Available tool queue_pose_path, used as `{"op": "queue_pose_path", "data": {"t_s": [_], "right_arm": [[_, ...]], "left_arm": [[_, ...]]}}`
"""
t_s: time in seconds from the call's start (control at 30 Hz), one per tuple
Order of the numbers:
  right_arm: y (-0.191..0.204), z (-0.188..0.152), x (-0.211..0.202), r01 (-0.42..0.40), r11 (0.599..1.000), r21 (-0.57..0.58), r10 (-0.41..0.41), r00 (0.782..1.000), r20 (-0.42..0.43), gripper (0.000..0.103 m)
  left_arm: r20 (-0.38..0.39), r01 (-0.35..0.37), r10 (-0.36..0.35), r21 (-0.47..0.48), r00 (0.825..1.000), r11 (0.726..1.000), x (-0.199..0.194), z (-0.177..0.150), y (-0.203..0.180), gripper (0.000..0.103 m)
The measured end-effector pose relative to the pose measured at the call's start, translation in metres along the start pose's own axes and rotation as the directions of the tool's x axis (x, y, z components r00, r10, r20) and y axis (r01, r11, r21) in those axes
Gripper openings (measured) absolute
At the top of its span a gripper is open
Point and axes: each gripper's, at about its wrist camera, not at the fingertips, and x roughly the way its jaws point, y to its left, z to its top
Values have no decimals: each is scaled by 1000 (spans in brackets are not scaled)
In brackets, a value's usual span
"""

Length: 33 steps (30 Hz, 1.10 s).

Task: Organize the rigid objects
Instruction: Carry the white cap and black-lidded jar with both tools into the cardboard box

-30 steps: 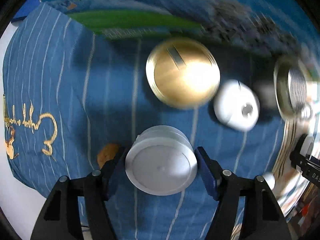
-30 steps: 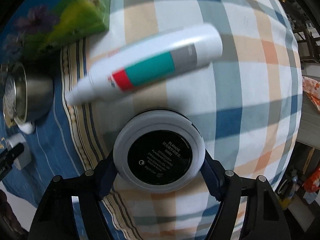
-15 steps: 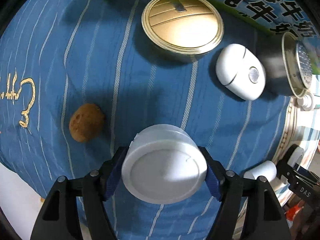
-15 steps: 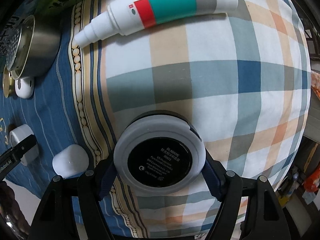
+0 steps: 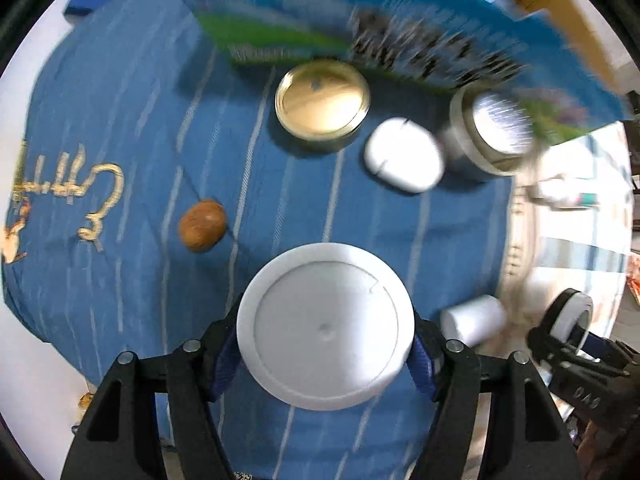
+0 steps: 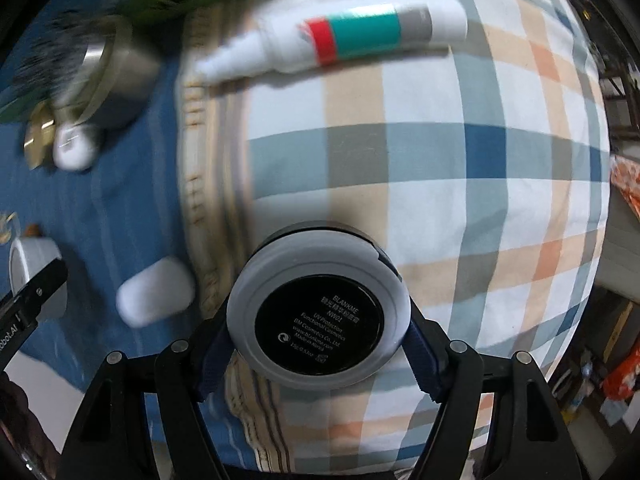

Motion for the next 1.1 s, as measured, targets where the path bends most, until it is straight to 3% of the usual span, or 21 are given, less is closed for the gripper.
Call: {"op": "queue_pose_path", "data": {"t_s": [0.1, 0.3, 0.4, 0.47, 0.6, 0.73, 0.9, 1.1], "right_arm": [[6, -22, -32, -22, 998, -58, 25, 998, 56, 77], [13, -53, -107, -50, 992, -113, 72, 976, 205, 77], [27, -38, -164, -68, 991, -111, 95, 961, 258, 77], [61, -1, -186, -77, 991, -112, 106, 951, 291, 77], [79, -5, -224, -78, 989, -127, 119, 927, 356, 77], [94, 1, -249, -85, 987, -136, 132, 908, 397, 77], [108, 19, -270, -95, 984, -152, 151, 897, 416, 77], [118, 76, -278, -88, 986, -144, 142, 894, 425, 77]], "left_arm": [[83, 19, -20, 15, 996, 1000, -50, -13, -8, 67], [219, 39, -53, 68, 974, 997, -107, 13, -13, 67], [268, 51, -75, 97, 961, 994, -131, 18, -1, 67], [299, 54, -86, 113, 950, 992, -145, 25, -1, 67], [347, 53, -99, 140, 933, 989, -161, 39, 9, 67], [369, 65, -121, 160, 922, 985, -175, 55, 12, 67], [356, 86, -147, 181, 923, 980, -177, 88, 14, 67], [306, 122, -180, 200, 935, 972, -157, 162, 8, 67]]}}
